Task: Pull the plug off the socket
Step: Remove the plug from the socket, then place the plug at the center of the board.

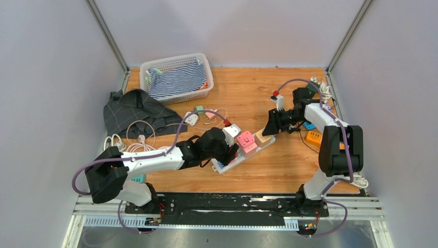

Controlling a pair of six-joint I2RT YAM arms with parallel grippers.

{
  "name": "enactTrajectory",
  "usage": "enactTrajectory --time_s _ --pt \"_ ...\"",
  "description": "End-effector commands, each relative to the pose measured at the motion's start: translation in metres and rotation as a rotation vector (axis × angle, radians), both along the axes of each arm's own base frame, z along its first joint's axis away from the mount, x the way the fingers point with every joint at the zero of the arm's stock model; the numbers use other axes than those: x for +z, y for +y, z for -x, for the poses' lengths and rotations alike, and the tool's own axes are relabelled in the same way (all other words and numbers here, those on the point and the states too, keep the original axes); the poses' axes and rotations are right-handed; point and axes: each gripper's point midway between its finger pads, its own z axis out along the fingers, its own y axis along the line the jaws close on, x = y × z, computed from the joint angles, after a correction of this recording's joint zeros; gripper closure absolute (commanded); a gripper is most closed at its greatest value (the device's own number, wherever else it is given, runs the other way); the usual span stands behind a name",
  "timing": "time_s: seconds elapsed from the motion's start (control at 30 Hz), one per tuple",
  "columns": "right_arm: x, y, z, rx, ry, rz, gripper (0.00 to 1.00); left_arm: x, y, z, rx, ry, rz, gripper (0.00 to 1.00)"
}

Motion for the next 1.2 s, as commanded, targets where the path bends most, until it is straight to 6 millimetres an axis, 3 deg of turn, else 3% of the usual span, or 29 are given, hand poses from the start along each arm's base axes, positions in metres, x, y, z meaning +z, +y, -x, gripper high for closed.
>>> enactTrajectory --time_s 0.0,0.23,0.47,0.8,1.03,1.17 --pt "-0.044 -0.026 0.017 0.018 0.079 0.195 0.48 0.013 -0.001 0.002 0.004 0.000 0.052 1.00" --pt "-0.040 -0.025 0.016 0.020 0.068 0.187 0.42 0.030 0.010 0.009 0.018 -0.021 0.107 1.00" --pt "-0.023 -0.023 0.010 0.020 0.012 0.173 0.31 0.041 0.044 0.008 0.122 -0.097 0.164 1.00" --pt "0.010 -0.021 0.005 0.030 -0.112 0.157 0.24 0.038 0.067 0.007 0.174 -0.096 0.224 1.00" --pt "0.026 -0.024 0.009 0.050 -0.178 0.164 0.24 0.038 0.078 0.007 0.211 -0.091 0.278 1.00" --pt "0.046 -0.026 0.015 0.066 -0.262 0.157 0.24 0.037 0.082 0.006 0.217 -0.072 0.303 1.00"
